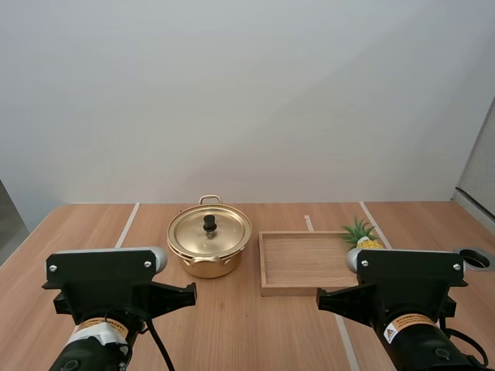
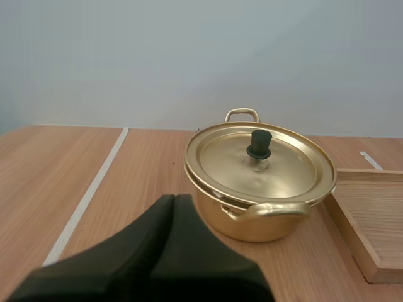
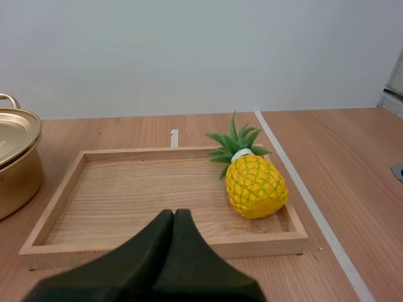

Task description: Open the pot, put the grape inside, and close it

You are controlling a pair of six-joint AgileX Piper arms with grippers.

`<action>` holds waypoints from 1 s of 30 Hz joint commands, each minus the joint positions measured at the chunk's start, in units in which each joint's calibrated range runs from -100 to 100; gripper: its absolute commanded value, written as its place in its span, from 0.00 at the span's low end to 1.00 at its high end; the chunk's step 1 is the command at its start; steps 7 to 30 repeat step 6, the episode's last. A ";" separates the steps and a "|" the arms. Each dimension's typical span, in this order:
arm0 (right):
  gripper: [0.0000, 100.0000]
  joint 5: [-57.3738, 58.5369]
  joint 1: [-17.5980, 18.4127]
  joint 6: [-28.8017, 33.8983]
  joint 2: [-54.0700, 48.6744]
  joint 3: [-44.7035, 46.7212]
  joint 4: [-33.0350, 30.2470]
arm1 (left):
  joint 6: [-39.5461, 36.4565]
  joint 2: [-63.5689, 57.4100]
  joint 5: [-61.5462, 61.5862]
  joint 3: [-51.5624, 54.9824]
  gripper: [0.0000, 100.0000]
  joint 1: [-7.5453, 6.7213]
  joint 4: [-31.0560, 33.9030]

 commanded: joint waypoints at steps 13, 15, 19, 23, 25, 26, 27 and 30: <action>0.00 0.05 -0.14 -0.44 -0.42 0.00 -0.14 | -0.23 -0.29 -1.54 0.09 0.00 -0.20 0.00; 0.00 0.05 -0.14 -0.44 -0.42 0.00 -0.14 | -0.23 -0.29 -1.54 0.09 0.00 -0.20 0.00; 0.00 0.05 -0.14 -0.44 -0.42 0.00 -0.14 | -0.23 -0.29 -1.54 0.09 0.00 -0.20 0.00; 0.00 0.05 -0.14 -0.44 -0.42 0.00 -0.14 | -0.23 -0.29 -1.54 0.09 0.00 -0.20 0.00; 0.00 0.05 -0.14 -0.44 -0.42 0.00 -0.14 | -0.23 -0.29 -1.54 0.09 0.00 -0.20 0.00; 0.00 0.05 -0.14 -0.44 -0.42 0.00 -0.14 | -0.23 -0.29 -1.54 0.09 0.00 -0.20 0.00; 0.00 0.05 -0.14 -0.44 -0.42 0.00 -0.14 | -0.23 -0.29 -1.54 0.09 0.00 -0.20 0.00; 0.00 0.05 -0.14 -0.44 -0.42 0.00 -0.14 | -0.23 -0.29 -1.54 0.09 0.00 -0.20 0.00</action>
